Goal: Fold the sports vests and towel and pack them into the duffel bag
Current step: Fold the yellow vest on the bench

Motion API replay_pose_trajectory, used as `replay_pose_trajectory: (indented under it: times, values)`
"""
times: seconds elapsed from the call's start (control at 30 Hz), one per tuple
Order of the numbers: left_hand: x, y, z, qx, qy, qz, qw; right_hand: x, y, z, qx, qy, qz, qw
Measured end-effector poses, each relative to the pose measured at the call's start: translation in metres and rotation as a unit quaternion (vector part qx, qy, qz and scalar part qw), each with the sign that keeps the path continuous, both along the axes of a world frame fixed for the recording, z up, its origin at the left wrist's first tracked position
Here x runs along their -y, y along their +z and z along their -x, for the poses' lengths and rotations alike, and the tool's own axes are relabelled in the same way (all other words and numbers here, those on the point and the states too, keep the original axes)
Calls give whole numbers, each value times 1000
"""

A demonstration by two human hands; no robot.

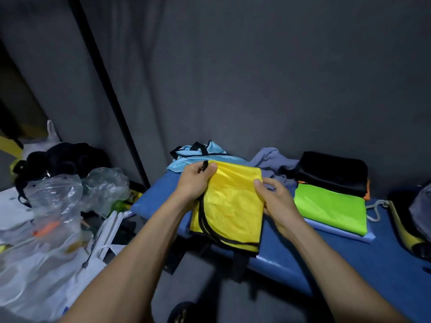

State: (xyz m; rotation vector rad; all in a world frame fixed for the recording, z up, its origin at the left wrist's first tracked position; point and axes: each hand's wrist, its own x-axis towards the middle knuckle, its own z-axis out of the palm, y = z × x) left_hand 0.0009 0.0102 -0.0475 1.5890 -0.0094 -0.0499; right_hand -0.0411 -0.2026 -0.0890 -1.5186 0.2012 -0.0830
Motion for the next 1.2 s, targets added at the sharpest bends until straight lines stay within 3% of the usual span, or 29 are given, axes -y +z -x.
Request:
replay_pose_trajectory:
  times: [0.1, 0.5, 0.77, 0.9, 1.0, 1.13, 1.2]
  values:
    - [-6, -33, -34, -77, 63, -15, 995, -2, -24, -6, -86, 108, 60, 989]
    - [-12, -63, -64, -105, 139, -92, 980, 12, -3, 9, -61, 292, 205, 932]
    - [-14, -66, -62, -111, 131, -96, 980, 7, -18, 19, 22, 193, 216, 957]
    - [-15, -68, -64, -104, 118, -147, 977, 4, -26, 31, 48, 140, 243, 959]
    - [-16, -65, -62, -89, 98, -206, 970, 3, -30, 36, 86, 141, 315, 935]
    - [-21, -52, -53, -73, -4, -215, 974, 8, -31, 36, 139, 158, 393, 895]
    - [-28, -48, -46, -63, -28, -293, 954, 11, -28, 37, 157, 182, 423, 874]
